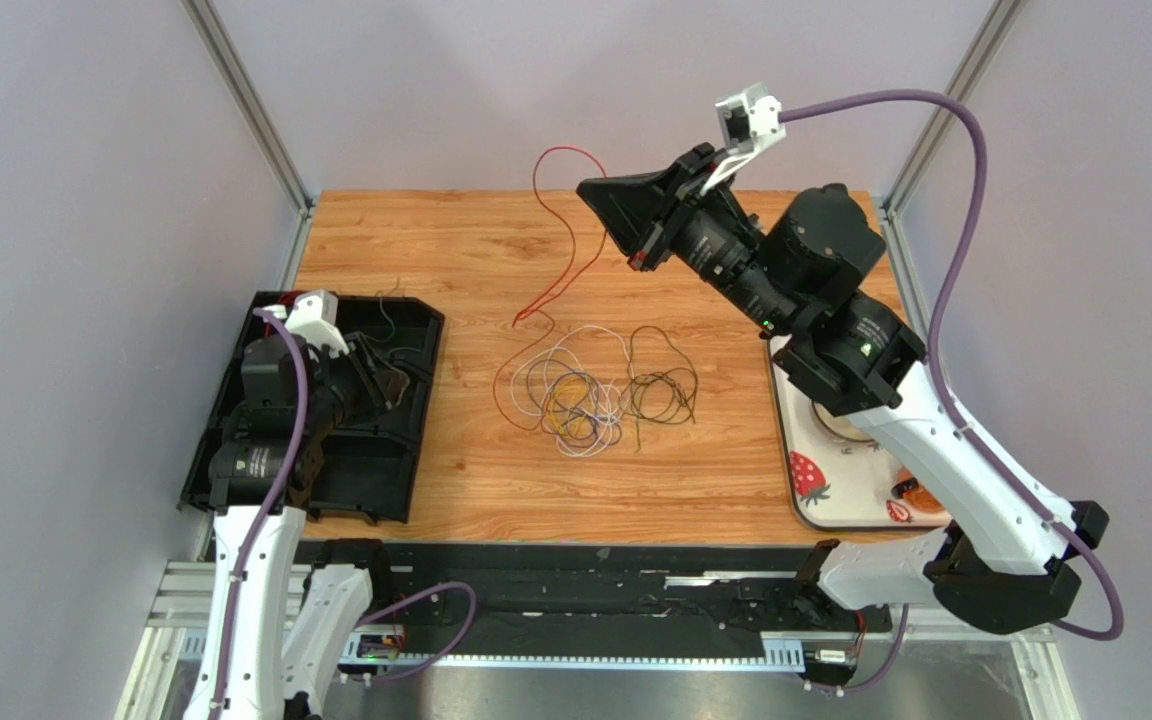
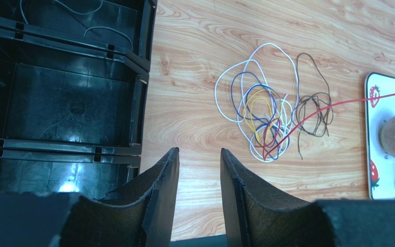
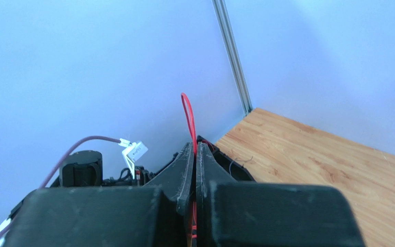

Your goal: Untangle the cables

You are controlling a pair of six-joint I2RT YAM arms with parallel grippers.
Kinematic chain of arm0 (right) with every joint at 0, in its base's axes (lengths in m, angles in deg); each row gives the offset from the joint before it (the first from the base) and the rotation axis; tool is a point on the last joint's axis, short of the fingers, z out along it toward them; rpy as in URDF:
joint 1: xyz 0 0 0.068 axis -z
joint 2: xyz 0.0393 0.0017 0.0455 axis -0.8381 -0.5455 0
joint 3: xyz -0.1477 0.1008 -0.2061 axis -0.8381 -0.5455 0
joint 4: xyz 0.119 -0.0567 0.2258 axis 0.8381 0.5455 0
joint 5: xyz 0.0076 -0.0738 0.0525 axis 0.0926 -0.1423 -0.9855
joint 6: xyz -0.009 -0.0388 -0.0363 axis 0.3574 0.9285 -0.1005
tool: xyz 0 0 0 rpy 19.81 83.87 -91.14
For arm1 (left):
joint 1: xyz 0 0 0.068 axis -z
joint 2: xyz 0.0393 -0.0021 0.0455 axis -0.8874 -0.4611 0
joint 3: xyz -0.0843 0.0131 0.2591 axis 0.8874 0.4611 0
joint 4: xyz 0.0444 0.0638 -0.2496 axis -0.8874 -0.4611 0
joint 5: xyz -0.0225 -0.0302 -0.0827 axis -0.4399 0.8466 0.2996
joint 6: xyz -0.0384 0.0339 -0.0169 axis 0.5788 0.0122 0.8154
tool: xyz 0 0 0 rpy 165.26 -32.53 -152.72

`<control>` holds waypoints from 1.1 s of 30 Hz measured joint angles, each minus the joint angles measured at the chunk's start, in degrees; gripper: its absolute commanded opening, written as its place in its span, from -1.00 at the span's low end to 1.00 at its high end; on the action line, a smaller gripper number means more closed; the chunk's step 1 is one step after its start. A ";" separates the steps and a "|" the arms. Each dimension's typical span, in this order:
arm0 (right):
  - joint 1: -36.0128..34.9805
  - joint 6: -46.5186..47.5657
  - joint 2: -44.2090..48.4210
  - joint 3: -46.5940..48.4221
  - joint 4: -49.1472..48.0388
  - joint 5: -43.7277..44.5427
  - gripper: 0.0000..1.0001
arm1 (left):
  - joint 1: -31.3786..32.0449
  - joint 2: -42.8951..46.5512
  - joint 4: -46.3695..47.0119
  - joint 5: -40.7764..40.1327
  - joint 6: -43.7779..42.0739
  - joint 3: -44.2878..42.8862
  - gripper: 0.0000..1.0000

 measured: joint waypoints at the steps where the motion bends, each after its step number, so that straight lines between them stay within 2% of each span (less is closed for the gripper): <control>1: 0.00 -0.04 0.59 -0.83 -1.16 0.02 -1.00 | 0.00 0.22 0.00 0.13 -0.02 0.00 -0.09; 6: -0.04 -1.84 5.33 -16.48 -5.46 3.37 -1.00 | 0.00 1.31 0.22 2.05 -0.20 0.02 -0.03; 11: 0.02 -5.75 6.47 -34.25 -4.44 6.84 -1.00 | 0.11 1.81 1.75 5.97 -0.72 0.26 0.02; 15: 0.15 -9.33 6.47 -41.77 -3.54 6.25 -1.00 | 1.99 2.40 2.51 7.37 -0.87 0.66 0.02; 20: 0.20 -13.09 3.06 -42.32 -6.97 0.28 -1.00 | 6.27 4.04 2.64 7.08 -0.87 0.96 0.01; 27: -1.11 -14.60 -16.96 -34.32 -7.41 -8.07 -1.00 | 6.60 4.66 2.95 5.81 -0.87 0.96 -0.02; 33: -1.57 -14.53 -27.78 -30.82 -6.16 -10.29 -1.00 | 6.67 4.17 2.97 5.79 -0.87 0.96 -0.03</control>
